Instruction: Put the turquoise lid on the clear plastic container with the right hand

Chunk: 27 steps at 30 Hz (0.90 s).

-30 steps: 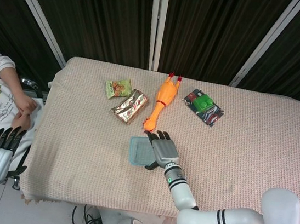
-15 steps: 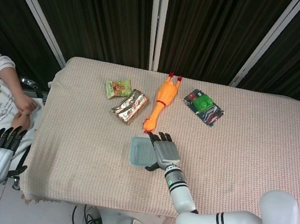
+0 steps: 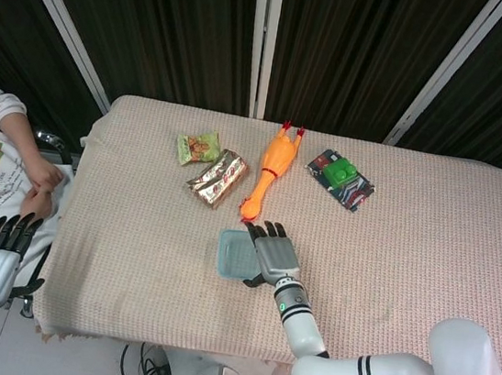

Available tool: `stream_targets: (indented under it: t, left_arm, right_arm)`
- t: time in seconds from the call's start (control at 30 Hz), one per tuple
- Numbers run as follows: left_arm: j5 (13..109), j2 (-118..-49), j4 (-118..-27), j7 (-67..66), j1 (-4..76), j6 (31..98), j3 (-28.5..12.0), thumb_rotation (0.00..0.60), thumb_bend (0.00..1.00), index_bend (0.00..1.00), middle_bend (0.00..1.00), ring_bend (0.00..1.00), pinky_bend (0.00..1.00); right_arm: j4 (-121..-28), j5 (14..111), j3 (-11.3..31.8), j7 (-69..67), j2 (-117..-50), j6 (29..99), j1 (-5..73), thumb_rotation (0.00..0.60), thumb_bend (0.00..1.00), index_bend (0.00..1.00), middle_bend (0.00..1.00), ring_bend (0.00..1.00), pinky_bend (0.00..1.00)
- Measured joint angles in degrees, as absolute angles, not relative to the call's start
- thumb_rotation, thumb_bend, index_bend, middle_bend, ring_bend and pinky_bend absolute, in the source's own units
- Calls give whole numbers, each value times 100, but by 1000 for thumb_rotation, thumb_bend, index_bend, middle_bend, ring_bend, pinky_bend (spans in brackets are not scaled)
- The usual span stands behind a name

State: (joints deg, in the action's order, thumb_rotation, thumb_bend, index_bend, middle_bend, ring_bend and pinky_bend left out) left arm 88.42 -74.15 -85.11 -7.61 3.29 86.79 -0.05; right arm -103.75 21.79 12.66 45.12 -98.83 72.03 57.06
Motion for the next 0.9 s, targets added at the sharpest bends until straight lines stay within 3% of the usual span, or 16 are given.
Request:
stream_targets:
  t: [0.33, 0.67, 0.9]
  left_arm:
    - [8834, -7438, -8492, -759, 333, 8668, -10, 600, 37, 61, 23, 0, 0]
    - [8824, -7432, -8518, -789, 329, 8665, -8, 600, 37, 61, 23, 0, 0]
    - [8817, -7425, -8546, -824, 319, 8670, -4, 600, 37, 61, 23, 0, 0]
  right_arm:
    - [-10431, 2327, 1245, 4482, -9787, 7152, 5595, 600, 47, 0, 287, 0, 0]
    - [-10522, 2625, 1206, 4355, -9699, 7086, 5486, 600, 3, 0, 156, 0, 0]
    - [-10656, 2843, 1137, 4299, -9572, 7049, 5403, 600, 0, 0, 140, 0, 0]
